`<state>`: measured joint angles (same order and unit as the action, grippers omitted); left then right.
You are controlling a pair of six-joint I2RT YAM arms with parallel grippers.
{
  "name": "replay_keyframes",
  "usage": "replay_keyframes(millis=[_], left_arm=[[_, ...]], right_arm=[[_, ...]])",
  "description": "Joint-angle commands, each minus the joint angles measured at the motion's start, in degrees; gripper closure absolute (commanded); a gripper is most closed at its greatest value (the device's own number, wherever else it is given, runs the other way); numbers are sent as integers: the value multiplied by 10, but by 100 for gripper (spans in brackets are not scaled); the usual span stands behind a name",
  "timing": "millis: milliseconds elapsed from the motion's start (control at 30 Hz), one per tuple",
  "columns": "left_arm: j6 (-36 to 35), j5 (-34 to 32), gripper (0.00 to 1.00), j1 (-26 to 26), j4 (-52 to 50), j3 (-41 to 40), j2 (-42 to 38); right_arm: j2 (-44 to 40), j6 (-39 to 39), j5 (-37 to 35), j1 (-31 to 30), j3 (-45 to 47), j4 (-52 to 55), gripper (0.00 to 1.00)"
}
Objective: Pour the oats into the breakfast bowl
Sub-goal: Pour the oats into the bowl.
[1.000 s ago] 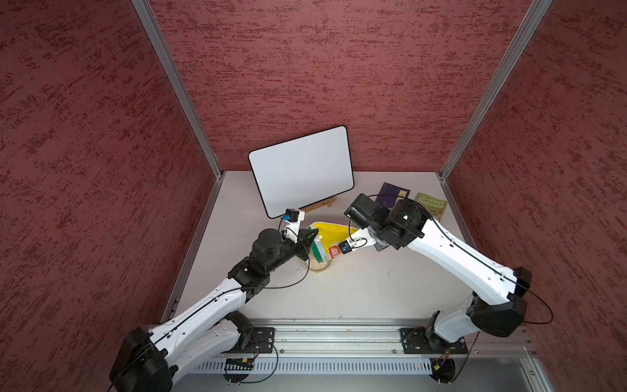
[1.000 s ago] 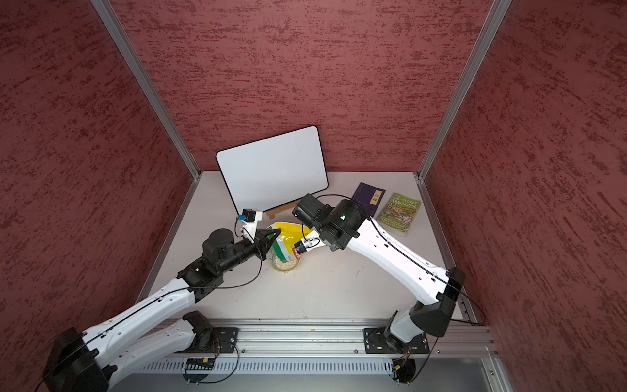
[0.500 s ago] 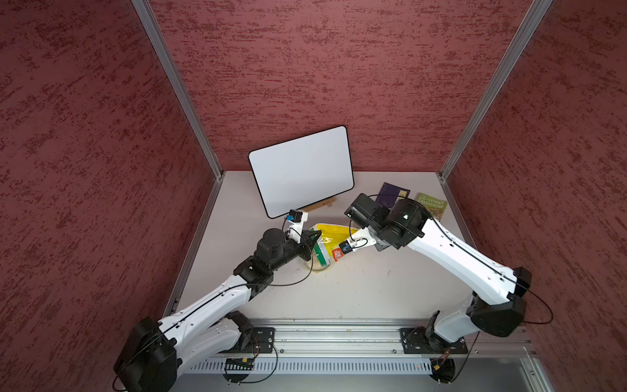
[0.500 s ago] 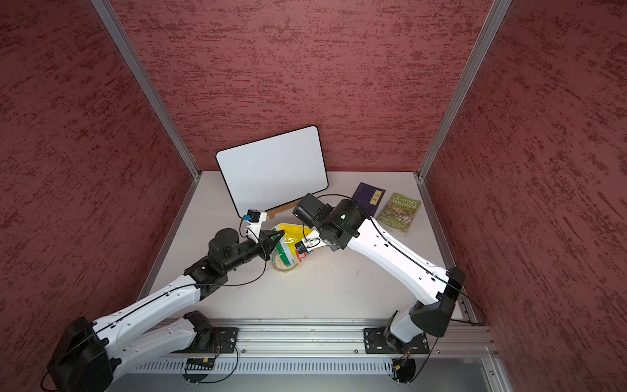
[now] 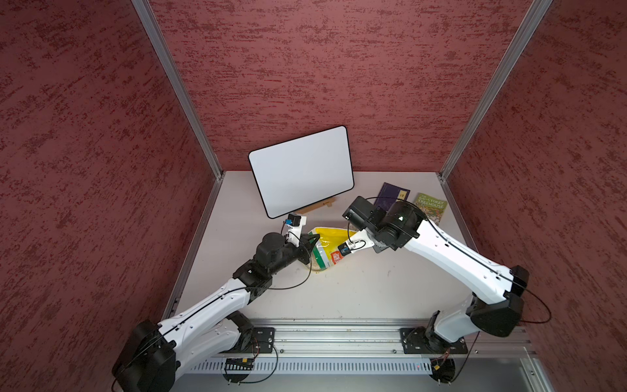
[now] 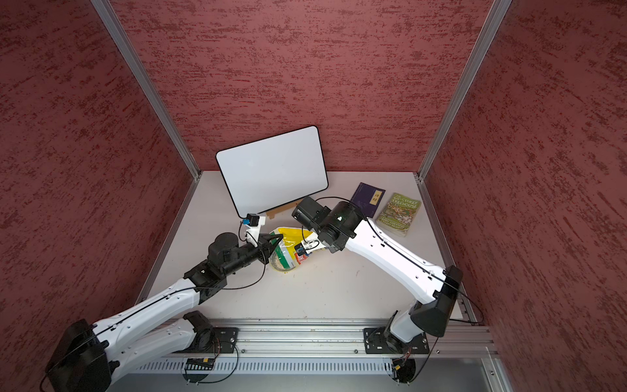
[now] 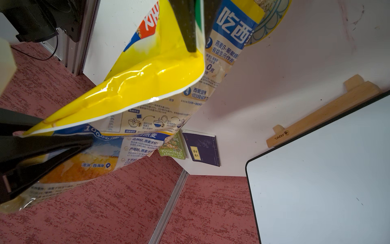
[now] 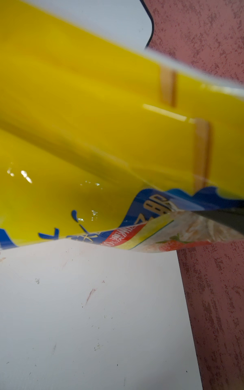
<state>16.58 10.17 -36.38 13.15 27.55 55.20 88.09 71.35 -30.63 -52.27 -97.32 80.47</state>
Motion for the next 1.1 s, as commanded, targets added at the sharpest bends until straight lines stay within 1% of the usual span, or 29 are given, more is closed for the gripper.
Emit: replay_keyframes(millis=[0, 200, 500, 700, 833, 967, 1067], left_arm=[[3, -57, 100, 11, -40, -15, 2], [-11, -52, 100, 12, -46, 13, 5], [-1, -54, 100, 11, -24, -11, 24], [-9, -42, 100, 10, -33, 22, 27], [-21, -46, 100, 11, -40, 34, 27], [-6, -47, 100, 11, -22, 8, 35], [4, -45, 100, 11, -16, 2, 38]], right_arm=[[-31, -4, -78, 10, -40, 1, 100], [-27, 16, -105, 10, -82, 4, 100], [-29, 7, -91, 10, -42, 0, 100], [-30, 18, -113, 9, -89, 6, 100], [-36, 9, -111, 10, -76, 9, 100], [-39, -7, -93, 10, -44, 10, 100], [-38, -10, -90, 12, -47, 11, 100]])
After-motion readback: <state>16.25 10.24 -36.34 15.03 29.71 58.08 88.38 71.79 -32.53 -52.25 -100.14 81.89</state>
